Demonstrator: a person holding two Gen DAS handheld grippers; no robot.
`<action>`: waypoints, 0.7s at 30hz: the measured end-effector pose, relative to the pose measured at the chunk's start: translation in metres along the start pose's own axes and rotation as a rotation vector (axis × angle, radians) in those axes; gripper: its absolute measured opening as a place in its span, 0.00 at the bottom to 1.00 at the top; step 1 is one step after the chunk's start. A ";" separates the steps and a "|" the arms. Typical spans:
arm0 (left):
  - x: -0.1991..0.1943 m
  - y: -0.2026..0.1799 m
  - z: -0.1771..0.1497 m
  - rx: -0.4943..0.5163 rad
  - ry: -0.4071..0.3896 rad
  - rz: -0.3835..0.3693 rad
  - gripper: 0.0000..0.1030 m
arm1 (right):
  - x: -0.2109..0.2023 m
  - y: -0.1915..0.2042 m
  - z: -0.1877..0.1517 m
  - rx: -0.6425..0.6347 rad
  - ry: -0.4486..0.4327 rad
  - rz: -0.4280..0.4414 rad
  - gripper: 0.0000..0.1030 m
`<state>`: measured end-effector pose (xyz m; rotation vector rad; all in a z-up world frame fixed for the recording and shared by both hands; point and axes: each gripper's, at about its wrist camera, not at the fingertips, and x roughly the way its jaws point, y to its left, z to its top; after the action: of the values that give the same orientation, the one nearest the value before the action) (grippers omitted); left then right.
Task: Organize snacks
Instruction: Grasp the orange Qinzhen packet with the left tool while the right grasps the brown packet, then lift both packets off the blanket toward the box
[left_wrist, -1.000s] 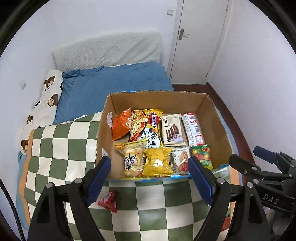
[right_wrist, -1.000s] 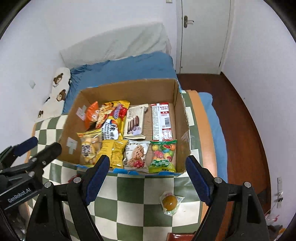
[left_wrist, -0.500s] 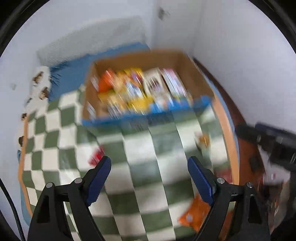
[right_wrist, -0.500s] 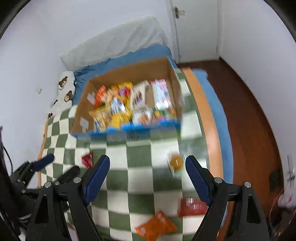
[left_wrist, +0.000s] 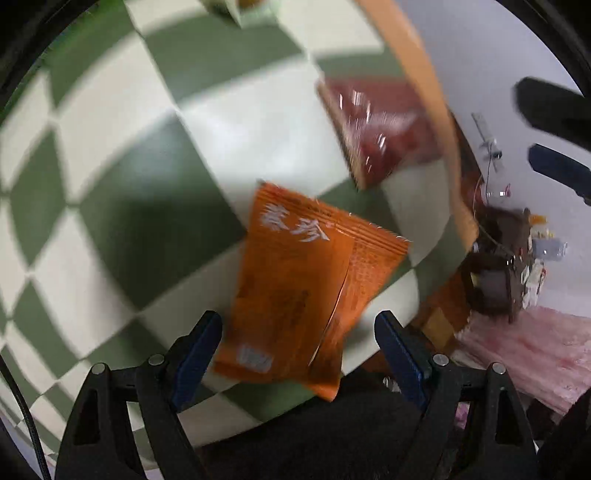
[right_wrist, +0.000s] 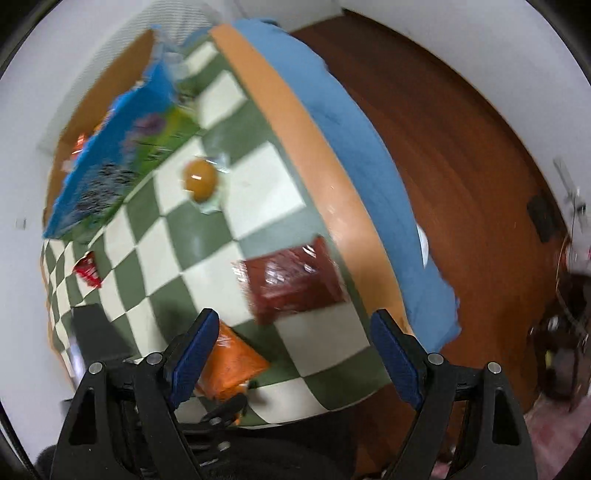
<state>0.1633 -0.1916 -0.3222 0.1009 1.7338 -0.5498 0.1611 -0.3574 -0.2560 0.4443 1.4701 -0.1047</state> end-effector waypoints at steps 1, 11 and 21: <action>0.005 -0.002 0.001 0.018 0.014 0.056 0.82 | 0.006 -0.005 0.002 0.022 0.011 0.012 0.84; -0.030 0.033 0.006 -0.123 -0.121 0.157 0.57 | 0.076 -0.041 0.010 0.363 0.121 0.182 0.84; -0.060 0.114 -0.010 -0.406 -0.203 0.179 0.57 | 0.101 0.001 0.043 0.309 0.072 0.083 0.76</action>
<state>0.2092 -0.0736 -0.2991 -0.0849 1.5855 -0.0673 0.2130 -0.3515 -0.3526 0.7659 1.5088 -0.2539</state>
